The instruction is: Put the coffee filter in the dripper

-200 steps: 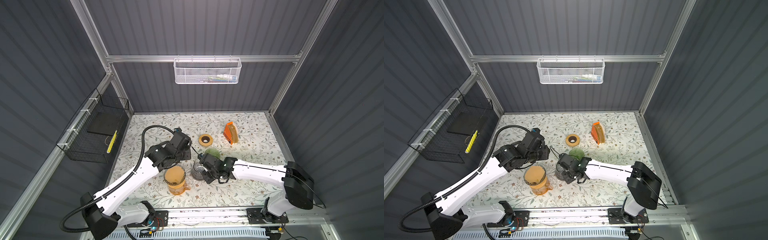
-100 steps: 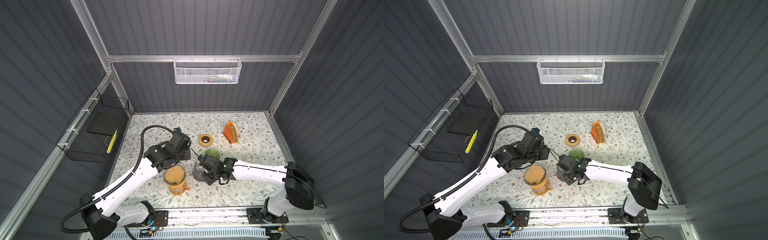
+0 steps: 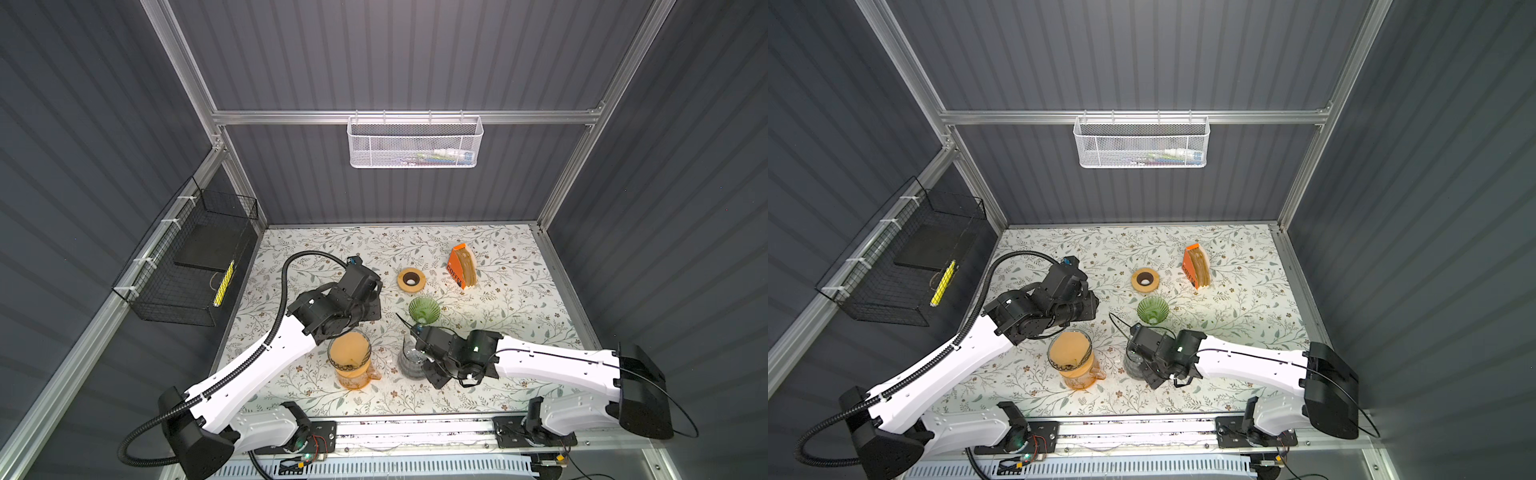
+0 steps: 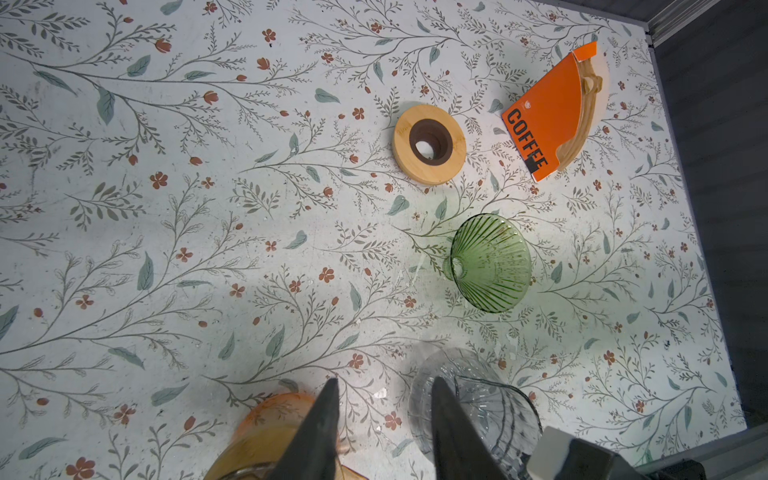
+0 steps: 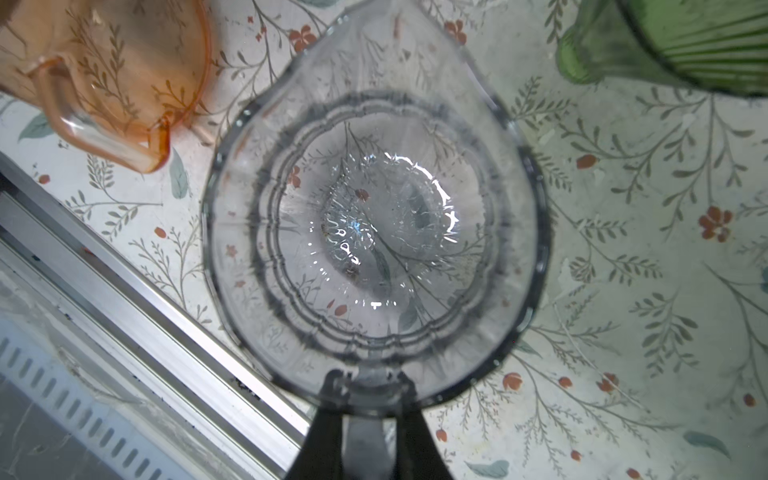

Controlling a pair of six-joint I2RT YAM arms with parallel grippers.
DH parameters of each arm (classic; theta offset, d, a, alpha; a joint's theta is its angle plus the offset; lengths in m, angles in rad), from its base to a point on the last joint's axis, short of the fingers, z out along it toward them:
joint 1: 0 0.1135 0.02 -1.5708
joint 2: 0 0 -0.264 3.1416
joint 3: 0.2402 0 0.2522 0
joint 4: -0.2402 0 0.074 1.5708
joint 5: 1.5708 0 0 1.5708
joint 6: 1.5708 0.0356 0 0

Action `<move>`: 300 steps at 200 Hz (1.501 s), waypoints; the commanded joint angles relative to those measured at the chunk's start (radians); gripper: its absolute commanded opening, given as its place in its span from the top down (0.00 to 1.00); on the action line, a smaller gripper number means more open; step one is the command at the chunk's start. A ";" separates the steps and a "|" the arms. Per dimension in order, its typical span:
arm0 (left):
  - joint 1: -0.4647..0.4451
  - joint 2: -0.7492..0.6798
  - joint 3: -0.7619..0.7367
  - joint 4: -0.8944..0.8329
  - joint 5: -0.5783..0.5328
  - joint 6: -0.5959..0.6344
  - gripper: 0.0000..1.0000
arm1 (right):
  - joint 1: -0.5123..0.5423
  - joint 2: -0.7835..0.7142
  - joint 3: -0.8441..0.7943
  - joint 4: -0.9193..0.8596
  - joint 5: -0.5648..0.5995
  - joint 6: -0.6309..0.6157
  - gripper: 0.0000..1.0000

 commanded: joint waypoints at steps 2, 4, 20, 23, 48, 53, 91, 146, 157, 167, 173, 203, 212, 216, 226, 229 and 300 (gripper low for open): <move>-0.004 -0.015 -0.012 -0.012 -0.010 0.010 0.62 | 0.018 -0.046 -0.031 -0.034 0.021 0.054 0.98; -0.004 -0.014 -0.012 -0.011 -0.010 0.011 0.62 | 0.019 -0.049 -0.034 -0.034 0.022 0.057 0.98; -0.004 -0.013 -0.013 -0.009 -0.008 0.010 0.62 | 0.031 -0.064 -0.055 -0.041 0.025 0.075 0.98; -0.004 -0.013 -0.013 -0.009 -0.009 0.010 0.62 | 0.032 -0.065 -0.056 -0.042 0.026 0.079 0.98; -0.004 -0.011 -0.013 -0.005 -0.011 0.011 0.62 | 0.052 -0.067 -0.070 -0.049 0.038 0.100 0.98; -0.004 -0.010 -0.013 -0.005 -0.010 0.012 0.62 | 0.058 -0.066 -0.072 -0.047 0.040 0.102 0.98; -0.004 0.000 -0.014 0.000 -0.009 0.016 0.62 | 0.071 -0.045 -0.087 -0.032 0.039 0.117 0.96; -0.003 0.002 -0.019 0.006 -0.008 0.018 0.62 | 0.080 -0.039 -0.128 -0.015 0.040 0.149 0.84; -0.004 -0.002 -0.025 0.009 -0.008 0.016 0.62 | 0.081 -0.041 -0.135 -0.016 0.038 0.156 0.82; -0.004 -0.005 -0.029 0.013 -0.006 0.015 0.62 | 0.080 -0.041 -0.140 -0.016 0.037 0.161 0.81; -0.004 -0.006 -0.031 0.015 -0.005 0.013 0.62 | 0.080 -0.043 -0.142 -0.021 0.039 0.171 0.79; -0.003 -0.005 -0.027 0.012 -0.004 0.014 0.62 | 0.080 -0.054 -0.145 -0.057 0.056 0.219 0.72; -0.004 -0.006 -0.026 0.014 -0.003 0.015 0.62 | 0.080 -0.059 -0.146 -0.069 0.062 0.235 0.67; -0.003 -0.004 -0.026 0.014 -0.003 0.014 0.62 | 0.080 -0.061 -0.147 -0.073 0.062 0.242 0.66; -0.004 -0.006 -0.026 0.015 -0.003 0.016 0.62 | 0.080 -0.065 -0.147 -0.089 0.071 0.262 0.64; -0.003 -0.005 -0.027 0.017 -0.003 0.016 0.62 | 0.080 -0.067 -0.147 -0.095 0.074 0.266 0.63; -0.003 -0.003 -0.025 0.017 -0.002 0.018 0.62 | 0.023 -0.080 -0.106 -0.185 0.100 0.304 0.60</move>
